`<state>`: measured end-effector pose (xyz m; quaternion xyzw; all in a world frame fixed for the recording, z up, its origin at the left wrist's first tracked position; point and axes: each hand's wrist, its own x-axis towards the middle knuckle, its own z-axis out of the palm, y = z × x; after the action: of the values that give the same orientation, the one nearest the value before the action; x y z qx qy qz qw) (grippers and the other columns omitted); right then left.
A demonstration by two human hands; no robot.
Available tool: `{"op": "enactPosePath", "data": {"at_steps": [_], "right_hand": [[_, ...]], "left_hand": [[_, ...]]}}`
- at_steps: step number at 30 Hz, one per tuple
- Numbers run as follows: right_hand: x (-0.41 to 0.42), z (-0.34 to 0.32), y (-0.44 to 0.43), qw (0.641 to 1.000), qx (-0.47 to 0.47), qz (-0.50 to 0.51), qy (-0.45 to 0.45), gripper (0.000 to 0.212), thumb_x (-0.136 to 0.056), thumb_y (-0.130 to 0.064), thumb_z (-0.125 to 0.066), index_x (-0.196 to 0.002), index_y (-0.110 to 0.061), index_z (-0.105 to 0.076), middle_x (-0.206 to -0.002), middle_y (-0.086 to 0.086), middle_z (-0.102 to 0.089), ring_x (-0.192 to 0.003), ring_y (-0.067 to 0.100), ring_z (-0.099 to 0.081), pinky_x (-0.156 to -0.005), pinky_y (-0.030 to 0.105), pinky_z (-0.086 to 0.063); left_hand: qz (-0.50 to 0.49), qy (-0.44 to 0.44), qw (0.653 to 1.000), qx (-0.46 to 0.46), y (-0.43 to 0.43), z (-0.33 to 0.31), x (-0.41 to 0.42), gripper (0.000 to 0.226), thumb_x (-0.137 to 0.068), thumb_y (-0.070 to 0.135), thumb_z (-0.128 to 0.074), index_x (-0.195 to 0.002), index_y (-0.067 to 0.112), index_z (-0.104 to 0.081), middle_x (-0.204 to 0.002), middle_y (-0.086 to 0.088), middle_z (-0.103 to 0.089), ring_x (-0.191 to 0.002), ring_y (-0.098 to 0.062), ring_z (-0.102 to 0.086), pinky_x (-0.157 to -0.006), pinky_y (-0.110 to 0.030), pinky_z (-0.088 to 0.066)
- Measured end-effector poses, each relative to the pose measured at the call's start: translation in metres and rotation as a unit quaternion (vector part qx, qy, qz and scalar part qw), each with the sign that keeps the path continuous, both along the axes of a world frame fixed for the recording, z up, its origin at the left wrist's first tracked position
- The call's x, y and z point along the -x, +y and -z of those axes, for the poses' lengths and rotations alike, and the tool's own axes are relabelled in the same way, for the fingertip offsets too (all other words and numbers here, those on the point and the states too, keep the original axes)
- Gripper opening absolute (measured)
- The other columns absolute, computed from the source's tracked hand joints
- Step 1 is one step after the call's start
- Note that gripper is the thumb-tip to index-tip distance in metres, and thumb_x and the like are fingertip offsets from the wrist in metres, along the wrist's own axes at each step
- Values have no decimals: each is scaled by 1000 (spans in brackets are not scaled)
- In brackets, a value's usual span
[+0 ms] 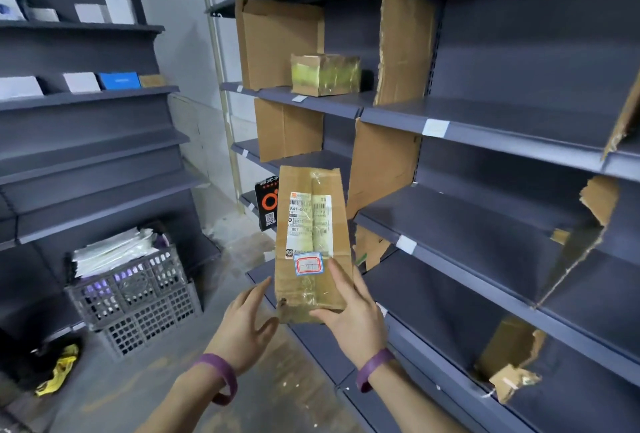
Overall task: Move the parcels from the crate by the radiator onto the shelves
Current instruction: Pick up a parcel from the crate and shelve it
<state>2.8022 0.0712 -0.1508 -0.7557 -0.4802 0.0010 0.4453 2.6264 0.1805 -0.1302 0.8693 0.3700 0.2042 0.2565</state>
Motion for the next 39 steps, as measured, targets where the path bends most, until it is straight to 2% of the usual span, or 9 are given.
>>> {"op": "enactPosePath", "data": {"at_steps": [6, 10, 13, 17, 23, 27, 32, 36, 39], "right_hand": [[9, 4, 100, 1000, 12, 10, -14, 99, -70, -47, -81, -127, -79, -6, -159, -19, -16, -123, 14, -55, -91, 29, -52], [25, 3, 183, 1000, 5, 23, -20, 97, -70, -46, -80, -129, -76, -9, -157, -23, -18, -123, 15, -54, -94, 30, -50], [41, 1, 244, 999, 13, 25, -18, 97, -70, -46, -79, -134, -72, -11, -154, -30, -16, -117, 14, -57, -91, 33, -52], [56, -1, 311, 999, 14, 29, -14, 98, -70, -45, -80, -129, -77, -9, -147, -43, -9, -106, 6, -59, -88, 28, -52], [59, -4, 403, 999, 29, 10, -23, 96, -70, -44, -78, -132, -75, -12, -151, -37, -11, -107, 11, -62, -86, 34, -55], [57, 3, 467, 999, 29, -15, -16, 97, -70, -42, -79, -134, -72, -13, -154, -33, -10, -115, 12, -58, -93, 36, -51], [45, 14, 562, 998, 13, -66, -10, 94, -71, -39, -80, -132, -72, -16, -145, -47, -1, -122, -6, -43, -93, 12, -40], [26, 17, 644, 997, -1, -75, -8, 95, -70, -38, -81, -137, -66, -20, -154, -31, -14, -131, 4, -43, -100, 30, -47], [9, 12, 702, 997, -13, -79, 1, 96, -70, -41, -81, -135, -67, -16, -155, -27, -18, -130, 7, -46, -98, 32, -48]], "left_hand": [[18, -31, 999, 8, 105, 6, -3, 63, -90, 25, -61, -146, 21, -31, -143, -3, -40, -134, -20, -35, -109, -30, -28], [41, -41, 998, -7, 192, 3, 11, 60, -89, 16, -62, -143, 18, -37, -140, -5, -44, -132, -21, -38, -109, -30, -29], [49, -40, 998, -10, 255, -1, 23, 58, -87, 10, -62, -141, 14, -41, -141, -5, -45, -133, -21, -38, -108, -26, -27], [42, -57, 998, 0, 329, -5, 34, 54, -86, 3, -61, -137, 11, -48, -142, -7, -45, -134, -21, -38, -106, -18, -22], [32, -78, 996, 15, 412, -3, 40, 52, -86, 1, -61, -135, 8, -49, -140, -8, -47, -132, -22, -40, -106, -20, -25], [7, -91, 996, 12, 468, 3, 42, 52, -82, -3, -62, -133, 6, -52, -133, -9, -52, -127, -23, -45, -107, -28, -31], [-27, -93, 995, 8, 547, 9, 38, 53, -79, -9, -60, -129, 6, -56, -133, -9, -53, -126, -22, -47, -107, -25, -32], [-57, -90, 994, -10, 623, 1, 17, 47, -79, -8, -62, -124, 5, -61, -130, -9, -54, -119, -18, -51, -96, -3, -28], [-69, -96, 993, -24, 676, -6, 0, 46, -79, -7, -63, -122, 9, -63, -127, -3, -55, -118, -16, -51, -100, -13, -30]]}}
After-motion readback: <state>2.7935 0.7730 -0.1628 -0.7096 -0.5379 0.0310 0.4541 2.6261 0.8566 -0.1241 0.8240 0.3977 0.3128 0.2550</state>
